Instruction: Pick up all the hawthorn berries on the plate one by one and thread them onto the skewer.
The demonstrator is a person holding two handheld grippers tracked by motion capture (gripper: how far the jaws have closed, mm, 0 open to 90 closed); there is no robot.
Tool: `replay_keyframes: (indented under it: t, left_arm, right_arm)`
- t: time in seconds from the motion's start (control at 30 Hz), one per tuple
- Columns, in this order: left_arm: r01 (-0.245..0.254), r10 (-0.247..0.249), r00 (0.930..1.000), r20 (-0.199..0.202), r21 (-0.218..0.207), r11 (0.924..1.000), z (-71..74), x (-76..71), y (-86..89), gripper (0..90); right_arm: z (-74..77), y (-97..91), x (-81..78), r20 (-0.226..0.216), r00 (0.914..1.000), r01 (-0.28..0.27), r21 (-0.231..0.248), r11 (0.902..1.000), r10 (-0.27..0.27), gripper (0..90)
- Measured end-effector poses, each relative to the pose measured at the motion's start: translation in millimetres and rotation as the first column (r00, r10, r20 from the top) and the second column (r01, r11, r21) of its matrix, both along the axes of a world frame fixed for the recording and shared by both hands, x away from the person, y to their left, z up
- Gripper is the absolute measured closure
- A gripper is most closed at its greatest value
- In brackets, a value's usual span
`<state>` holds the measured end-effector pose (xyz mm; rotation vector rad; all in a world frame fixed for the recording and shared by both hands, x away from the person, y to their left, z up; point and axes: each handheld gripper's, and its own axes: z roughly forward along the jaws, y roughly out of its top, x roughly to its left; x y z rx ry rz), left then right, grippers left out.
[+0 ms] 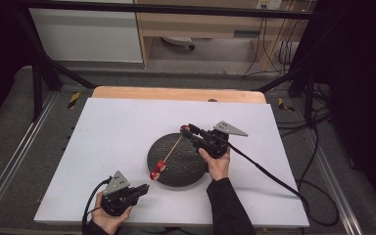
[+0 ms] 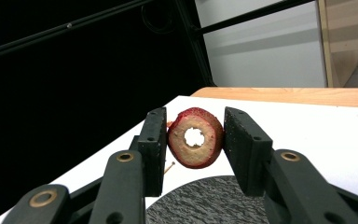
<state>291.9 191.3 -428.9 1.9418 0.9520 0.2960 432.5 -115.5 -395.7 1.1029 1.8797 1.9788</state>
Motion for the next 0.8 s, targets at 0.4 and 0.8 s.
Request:
replay_keyframes:
  t: [0.4,0.8]
  left_arm:
    - [-0.006,0.006,0.9999,-0.009,-0.007,1.0,-0.8,0.3,-1.2,88.4]
    - [-0.033,0.032,0.9992,-0.022,-0.044,0.9985,-1.8,-1.2,-3.8,88.4]
  right_arm:
    - [-4.2,3.2,-1.8,-0.001,0.9999,-0.017,-0.005,0.9998,0.017,61.2]
    - [-14.0,14.6,-8.2,-0.014,0.9984,-0.055,-0.018,0.9983,0.055,61.2]
